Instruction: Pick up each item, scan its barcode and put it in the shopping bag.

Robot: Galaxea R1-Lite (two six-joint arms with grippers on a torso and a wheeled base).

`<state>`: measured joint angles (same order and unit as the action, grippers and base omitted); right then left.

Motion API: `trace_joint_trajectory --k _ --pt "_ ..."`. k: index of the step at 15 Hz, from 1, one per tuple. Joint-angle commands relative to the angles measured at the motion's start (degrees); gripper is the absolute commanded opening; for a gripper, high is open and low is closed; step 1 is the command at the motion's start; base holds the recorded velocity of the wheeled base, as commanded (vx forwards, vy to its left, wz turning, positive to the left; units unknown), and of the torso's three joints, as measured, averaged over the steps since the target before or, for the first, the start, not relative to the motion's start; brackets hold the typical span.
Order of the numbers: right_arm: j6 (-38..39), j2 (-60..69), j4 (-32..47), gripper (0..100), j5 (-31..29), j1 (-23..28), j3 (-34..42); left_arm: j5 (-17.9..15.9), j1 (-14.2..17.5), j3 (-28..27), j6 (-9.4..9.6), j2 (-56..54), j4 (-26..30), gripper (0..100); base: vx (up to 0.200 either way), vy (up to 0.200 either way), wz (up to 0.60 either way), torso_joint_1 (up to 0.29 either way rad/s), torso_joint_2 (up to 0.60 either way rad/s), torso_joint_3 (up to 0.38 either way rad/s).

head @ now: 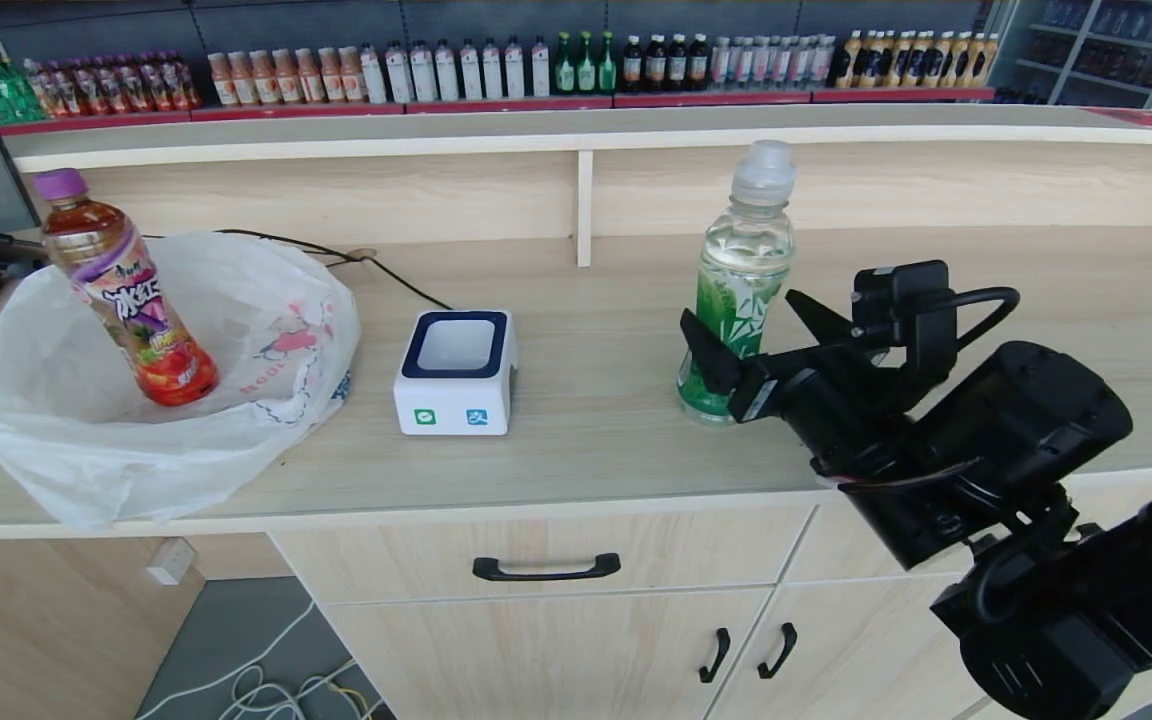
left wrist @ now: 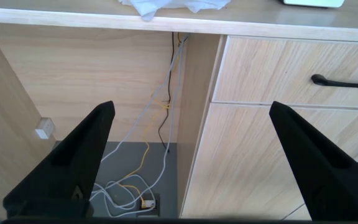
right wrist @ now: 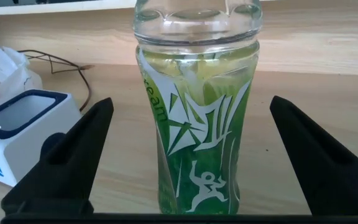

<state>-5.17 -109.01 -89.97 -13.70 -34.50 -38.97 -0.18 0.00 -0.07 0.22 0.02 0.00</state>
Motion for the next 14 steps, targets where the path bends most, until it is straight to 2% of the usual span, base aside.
trace_joint_trajectory --k 1,2,11,14 --pt "-0.02 -1.91 -0.03 100 -0.89 -0.04 -2.42 0.01 0.00 -0.01 0.04 -0.02 0.00 100 0.000 0.000 0.00 0.000 0.00 0.000" --pt "-0.02 -2.79 -0.03 100 -1.33 -0.04 -4.71 0.01 0.00 -0.01 0.04 -0.02 0.00 100 0.000 0.000 0.00 0.000 0.00 0.000" --pt "0.33 -5.16 -0.03 100 -0.54 1.45 -7.08 0.01 0.00 -0.01 0.13 -0.02 0.00 100 0.000 0.000 0.00 0.000 0.00 0.000" --pt "0.33 -4.99 2.34 100 -0.62 1.63 -8.66 0.01 0.00 -0.01 0.04 -0.02 0.00 100 0.000 0.000 0.00 0.000 0.00 0.000"
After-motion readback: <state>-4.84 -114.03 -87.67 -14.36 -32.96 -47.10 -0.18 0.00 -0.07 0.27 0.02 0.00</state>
